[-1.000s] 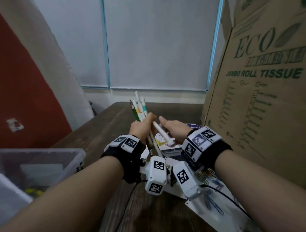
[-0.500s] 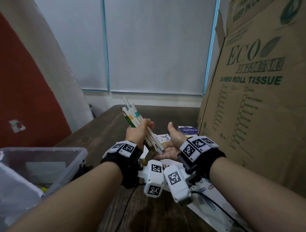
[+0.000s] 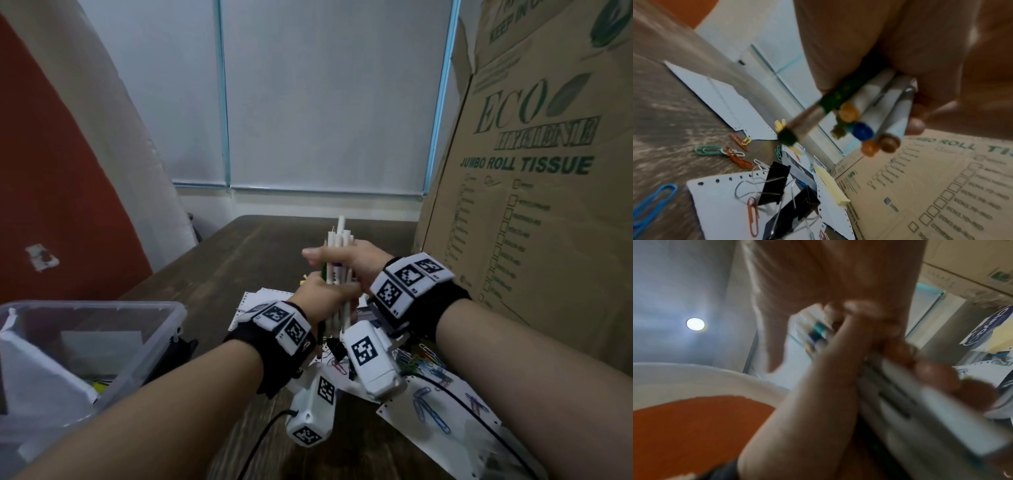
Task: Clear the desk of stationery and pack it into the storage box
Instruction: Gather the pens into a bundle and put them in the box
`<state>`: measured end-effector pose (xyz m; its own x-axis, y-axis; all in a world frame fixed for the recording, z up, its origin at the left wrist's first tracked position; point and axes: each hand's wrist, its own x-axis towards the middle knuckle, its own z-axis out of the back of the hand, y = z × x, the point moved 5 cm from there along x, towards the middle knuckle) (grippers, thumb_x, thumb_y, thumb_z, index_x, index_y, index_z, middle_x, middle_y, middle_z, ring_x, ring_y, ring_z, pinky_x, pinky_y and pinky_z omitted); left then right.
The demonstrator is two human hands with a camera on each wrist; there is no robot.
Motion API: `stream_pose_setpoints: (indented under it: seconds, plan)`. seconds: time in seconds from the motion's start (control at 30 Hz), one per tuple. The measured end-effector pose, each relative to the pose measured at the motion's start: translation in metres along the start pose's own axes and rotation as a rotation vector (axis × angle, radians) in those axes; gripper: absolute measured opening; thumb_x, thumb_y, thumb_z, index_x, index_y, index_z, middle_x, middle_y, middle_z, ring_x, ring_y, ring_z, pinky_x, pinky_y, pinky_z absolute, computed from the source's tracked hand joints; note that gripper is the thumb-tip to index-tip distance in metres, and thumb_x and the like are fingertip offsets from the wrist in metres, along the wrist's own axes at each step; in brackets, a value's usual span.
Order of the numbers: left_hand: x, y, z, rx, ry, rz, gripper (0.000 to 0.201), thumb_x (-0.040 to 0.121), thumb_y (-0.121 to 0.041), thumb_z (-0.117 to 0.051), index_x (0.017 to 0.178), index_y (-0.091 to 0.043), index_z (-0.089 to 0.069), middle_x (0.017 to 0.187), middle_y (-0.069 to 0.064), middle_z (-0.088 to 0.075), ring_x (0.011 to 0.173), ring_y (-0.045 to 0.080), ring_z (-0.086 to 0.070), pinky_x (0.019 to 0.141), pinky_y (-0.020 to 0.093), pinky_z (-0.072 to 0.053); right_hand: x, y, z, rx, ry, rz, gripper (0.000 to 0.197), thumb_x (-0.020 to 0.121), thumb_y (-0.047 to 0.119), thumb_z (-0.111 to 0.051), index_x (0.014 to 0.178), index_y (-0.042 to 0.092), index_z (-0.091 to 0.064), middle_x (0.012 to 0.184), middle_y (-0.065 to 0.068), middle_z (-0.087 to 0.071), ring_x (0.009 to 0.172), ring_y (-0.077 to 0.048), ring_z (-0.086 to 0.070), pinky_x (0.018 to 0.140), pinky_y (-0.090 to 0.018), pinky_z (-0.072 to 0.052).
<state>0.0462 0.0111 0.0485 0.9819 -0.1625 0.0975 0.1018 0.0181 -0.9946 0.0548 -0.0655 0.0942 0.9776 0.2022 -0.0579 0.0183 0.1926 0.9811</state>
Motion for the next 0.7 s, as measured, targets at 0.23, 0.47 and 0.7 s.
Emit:
stream_pose_setpoints:
  seconds: [0.23, 0.47, 0.7]
  plan:
    - [-0.001, 0.011, -0.009, 0.017, 0.111, 0.206, 0.02, 0.063, -0.008, -0.068, 0.082, -0.003, -0.064, 0.067, 0.012, -0.07, 0.065, 0.026, -0.063, 0.068, 0.032, -0.05, -0.008, 0.008, 0.004, 0.096, -0.277, 0.196, 0.012, 0.08, 0.006, -0.061, 0.072, 0.01, -0.053, 0.049, -0.002, -0.055, 0.037, -0.008, -0.053, 0.044, -0.015, -0.046]
    - [-0.008, 0.018, -0.005, 0.102, 0.236, 0.35, 0.02, 0.086, 0.004, -0.053, 0.069, 0.004, -0.064, 0.056, 0.009, -0.062, 0.036, 0.012, -0.059, 0.035, 0.016, -0.046, -0.014, 0.027, 0.01, 0.1, -0.293, 0.363, 0.021, 0.077, 0.002, -0.065, 0.066, 0.015, -0.053, 0.052, -0.001, -0.054, 0.05, -0.014, -0.055, 0.067, -0.029, -0.05]
    - [-0.011, -0.025, -0.012, 0.238, 0.165, 0.174, 0.009, 0.077, 0.006, -0.059, 0.075, -0.002, -0.061, 0.056, 0.004, -0.055, 0.049, 0.012, -0.055, 0.062, 0.026, -0.054, -0.018, 0.016, 0.004, 0.133, -0.293, 0.312, 0.014, 0.079, 0.004, -0.064, 0.071, 0.013, -0.056, 0.06, -0.006, -0.056, 0.055, -0.018, -0.055, 0.061, -0.028, -0.05]
